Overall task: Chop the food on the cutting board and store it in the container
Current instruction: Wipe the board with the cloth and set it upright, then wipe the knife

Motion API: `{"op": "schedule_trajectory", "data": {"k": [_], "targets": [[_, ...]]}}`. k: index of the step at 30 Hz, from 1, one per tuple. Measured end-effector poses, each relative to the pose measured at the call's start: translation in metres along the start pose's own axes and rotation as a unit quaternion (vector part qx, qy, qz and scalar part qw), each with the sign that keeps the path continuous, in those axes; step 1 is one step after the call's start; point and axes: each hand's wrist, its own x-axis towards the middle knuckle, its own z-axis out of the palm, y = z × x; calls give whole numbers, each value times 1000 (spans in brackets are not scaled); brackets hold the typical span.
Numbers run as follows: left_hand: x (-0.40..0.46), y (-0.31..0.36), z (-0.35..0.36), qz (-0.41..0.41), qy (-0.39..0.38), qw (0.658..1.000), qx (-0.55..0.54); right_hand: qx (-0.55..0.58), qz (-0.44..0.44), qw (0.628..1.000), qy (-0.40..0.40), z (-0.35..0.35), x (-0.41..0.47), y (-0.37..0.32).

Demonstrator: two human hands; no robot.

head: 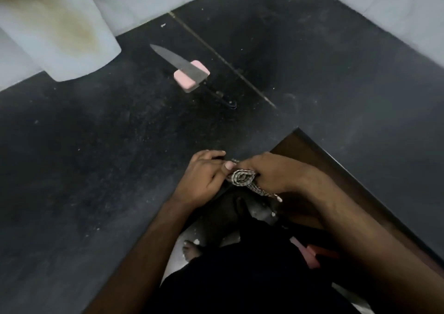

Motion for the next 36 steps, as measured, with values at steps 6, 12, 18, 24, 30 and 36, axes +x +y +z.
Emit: {"op": "schedule_trajectory", "data": {"k": [6, 12, 18, 24, 30, 36], "targets": [[-13, 6, -14, -18, 57, 996, -70, 42, -36, 997, -46, -27, -9, -15], [2, 22, -15, -52, 126, 977, -165, 83, -55, 994, 33, -62, -11, 8], [47, 37, 7, -25, 91, 989, -112, 25, -28, 996, 78, -95, -14, 49], [93, 49, 22, -59, 155, 984, -63, 18, -18, 976, 215, -119, -14, 101], [118, 46, 21, -149, 264, 948, -93, 100, -51, 917, 383, -110, 34, 143], [127, 37, 10, -234, 382, 892, -58, 32, -123, 959, 252, -75, 100, 168]]}}
